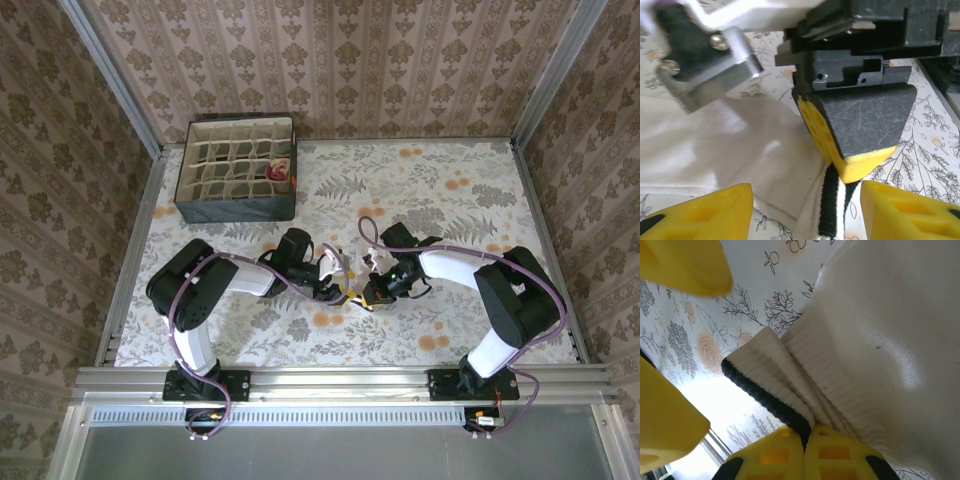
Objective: Roll the socks
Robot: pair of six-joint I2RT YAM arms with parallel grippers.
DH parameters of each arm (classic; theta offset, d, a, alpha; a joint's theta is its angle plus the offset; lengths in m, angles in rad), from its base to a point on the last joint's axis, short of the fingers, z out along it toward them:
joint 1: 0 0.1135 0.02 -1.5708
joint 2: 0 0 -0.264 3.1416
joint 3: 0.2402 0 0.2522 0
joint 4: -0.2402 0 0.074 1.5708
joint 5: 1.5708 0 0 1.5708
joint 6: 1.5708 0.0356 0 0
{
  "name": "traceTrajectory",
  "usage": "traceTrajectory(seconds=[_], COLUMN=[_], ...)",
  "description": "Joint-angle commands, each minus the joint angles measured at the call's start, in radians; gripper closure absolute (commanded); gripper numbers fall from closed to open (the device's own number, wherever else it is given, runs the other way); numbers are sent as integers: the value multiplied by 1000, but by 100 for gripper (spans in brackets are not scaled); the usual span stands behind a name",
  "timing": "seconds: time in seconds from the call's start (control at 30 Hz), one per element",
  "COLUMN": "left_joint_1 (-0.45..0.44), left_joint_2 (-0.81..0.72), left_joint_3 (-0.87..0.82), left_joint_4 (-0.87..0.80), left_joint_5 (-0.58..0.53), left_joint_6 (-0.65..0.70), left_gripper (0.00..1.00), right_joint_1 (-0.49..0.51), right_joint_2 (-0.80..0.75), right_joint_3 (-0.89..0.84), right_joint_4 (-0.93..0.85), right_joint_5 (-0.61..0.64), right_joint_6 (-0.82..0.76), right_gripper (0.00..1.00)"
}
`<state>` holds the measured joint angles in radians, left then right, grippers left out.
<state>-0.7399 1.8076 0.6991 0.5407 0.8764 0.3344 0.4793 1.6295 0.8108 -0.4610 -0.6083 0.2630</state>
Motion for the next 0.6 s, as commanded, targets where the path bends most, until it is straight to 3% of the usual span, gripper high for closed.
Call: traceTrajectory(seconds=[0.0,0.27,0.43,0.47,0.57], left_joint_1=[-21,-28,-28,-28,-20], left_joint_2=[31,58,56,52,45], left_joint_3=[33,63,91,99,116], left_joint_4=[-144,-223,-282,-301,-334], left_joint_5=[5,29,66,72,94], left_joint_6=[98,102,105,102,74], left_gripper=[44,60,92,96,100], right_joint_1=[-4,-5,-5,-5,-5], right_joint_2=[-6,-26,-47,-53,-89], right_joint_3=[-4,-15,-32,-37,-64], right_joint_4=[-38,-21,0,8,54], right_joint_5=[-7,-13,-10,-6,11], right_joint_6=[-13,-3,14,21,46], right_gripper=[100,100,100,96,69])
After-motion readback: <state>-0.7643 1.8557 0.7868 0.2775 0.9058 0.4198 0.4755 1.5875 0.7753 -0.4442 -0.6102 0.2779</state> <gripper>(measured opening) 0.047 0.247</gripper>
